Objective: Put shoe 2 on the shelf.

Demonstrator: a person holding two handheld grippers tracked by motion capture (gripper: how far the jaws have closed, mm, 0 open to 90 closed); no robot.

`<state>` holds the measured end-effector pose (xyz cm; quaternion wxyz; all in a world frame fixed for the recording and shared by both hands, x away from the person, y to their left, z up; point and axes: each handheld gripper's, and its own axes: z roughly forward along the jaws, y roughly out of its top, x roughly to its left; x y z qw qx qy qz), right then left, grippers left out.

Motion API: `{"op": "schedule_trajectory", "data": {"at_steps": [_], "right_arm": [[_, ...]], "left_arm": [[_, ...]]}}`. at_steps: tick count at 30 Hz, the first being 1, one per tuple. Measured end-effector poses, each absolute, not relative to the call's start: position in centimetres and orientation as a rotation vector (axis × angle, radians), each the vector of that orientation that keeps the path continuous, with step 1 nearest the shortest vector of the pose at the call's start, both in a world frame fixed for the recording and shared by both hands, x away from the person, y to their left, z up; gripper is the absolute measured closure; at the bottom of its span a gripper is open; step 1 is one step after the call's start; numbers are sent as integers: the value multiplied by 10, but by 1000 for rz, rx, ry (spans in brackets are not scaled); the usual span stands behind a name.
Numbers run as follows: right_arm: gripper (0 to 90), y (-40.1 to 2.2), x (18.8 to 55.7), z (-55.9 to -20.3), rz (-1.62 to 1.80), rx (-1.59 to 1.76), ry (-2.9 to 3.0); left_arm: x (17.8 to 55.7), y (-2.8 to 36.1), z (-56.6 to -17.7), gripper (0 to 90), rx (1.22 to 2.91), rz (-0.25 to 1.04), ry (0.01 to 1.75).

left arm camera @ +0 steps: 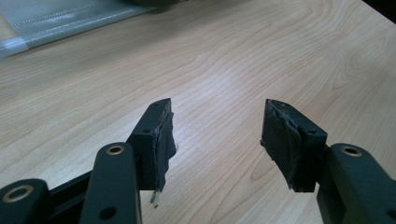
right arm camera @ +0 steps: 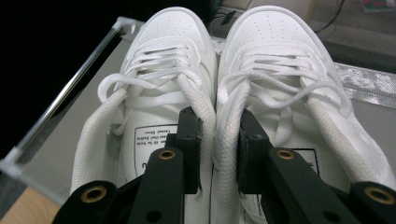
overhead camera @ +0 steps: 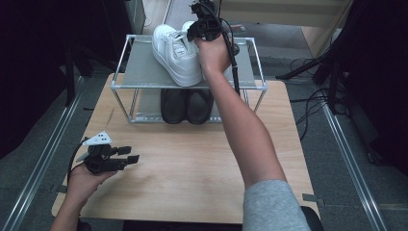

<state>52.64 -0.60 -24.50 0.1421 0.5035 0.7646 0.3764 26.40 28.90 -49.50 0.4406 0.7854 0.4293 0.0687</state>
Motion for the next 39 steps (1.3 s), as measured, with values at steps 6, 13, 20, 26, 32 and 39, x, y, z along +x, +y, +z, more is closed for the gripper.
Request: {"op": "schedule_trajectory", "data": {"at_steps": [6, 13, 20, 26, 32, 39], "right_arm": [[756, 10, 527, -246, 1105, 1567, 2095], [756, 25, 525, -254, 1088, 1639, 2023], [747, 31, 524, -265, 1068, 1693, 1993], [707, 31, 522, -268, 1085, 1713, 1975], [646, 32, 519, -268, 1074, 1653, 1995], [608, 29, 518, -270, 1079, 1584, 2034]], "left_arm": [[268, 286, -494, 438, 1955, 164, 1042], [272, 284, -494, 439, 1974, 157, 1015], [277, 280, -495, 439, 1978, 153, 1007], [279, 279, -495, 439, 1981, 144, 1000], [281, 275, -495, 439, 1991, 141, 988], [281, 274, -495, 439, 2001, 144, 981]]}}
